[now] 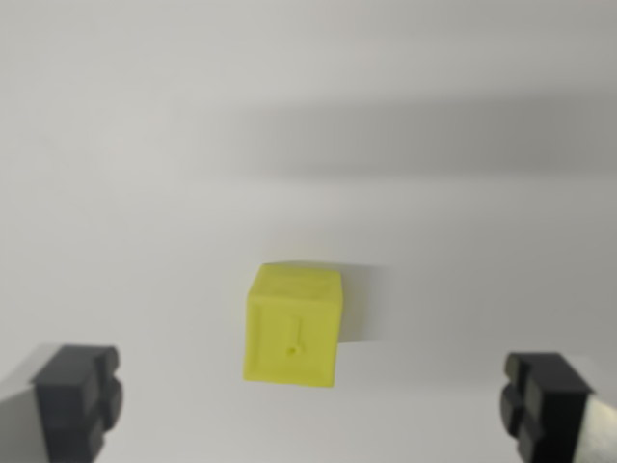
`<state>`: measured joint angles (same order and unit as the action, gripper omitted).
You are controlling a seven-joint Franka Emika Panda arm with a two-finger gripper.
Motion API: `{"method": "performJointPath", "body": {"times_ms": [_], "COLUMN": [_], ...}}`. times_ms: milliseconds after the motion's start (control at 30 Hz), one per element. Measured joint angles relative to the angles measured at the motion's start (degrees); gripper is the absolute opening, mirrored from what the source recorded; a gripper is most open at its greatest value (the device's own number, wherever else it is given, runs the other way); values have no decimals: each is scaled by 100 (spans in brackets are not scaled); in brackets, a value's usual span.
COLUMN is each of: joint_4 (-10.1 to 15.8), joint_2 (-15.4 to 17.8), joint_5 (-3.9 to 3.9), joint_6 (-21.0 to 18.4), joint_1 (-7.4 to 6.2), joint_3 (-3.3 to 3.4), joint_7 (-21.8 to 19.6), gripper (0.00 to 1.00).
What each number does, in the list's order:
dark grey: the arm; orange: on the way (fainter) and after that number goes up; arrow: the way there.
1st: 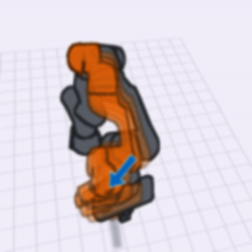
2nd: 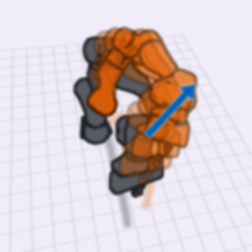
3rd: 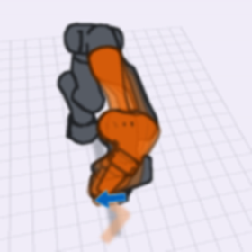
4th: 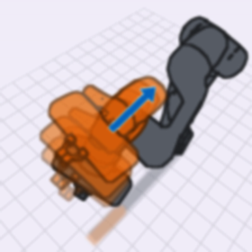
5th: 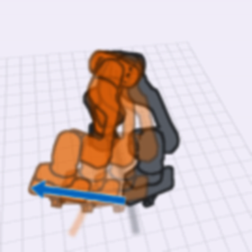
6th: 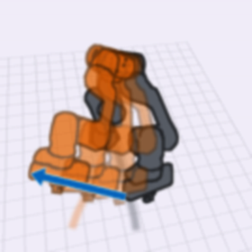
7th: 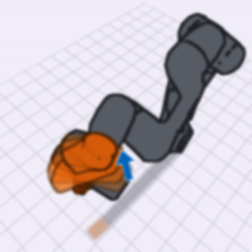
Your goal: Pick yellow cube
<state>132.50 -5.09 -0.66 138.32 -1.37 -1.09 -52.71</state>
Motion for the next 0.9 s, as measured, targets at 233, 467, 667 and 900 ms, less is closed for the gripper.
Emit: {"method": "performJointPath", "body": {"times_ms": [233, 467, 667, 900], "joint_4": [234, 454, 629, 818], "joint_2": [-61, -143, -228, -347], "joint_5": [8, 17, 26, 39], "joint_6": [288, 578, 832, 1133], "joint_1": [-34, -69, -100, -138], "joint_3": [0, 0, 0, 0], "joint_7": [-60, -122, -177, -245], "gripper": [100, 100, 100, 100]}}
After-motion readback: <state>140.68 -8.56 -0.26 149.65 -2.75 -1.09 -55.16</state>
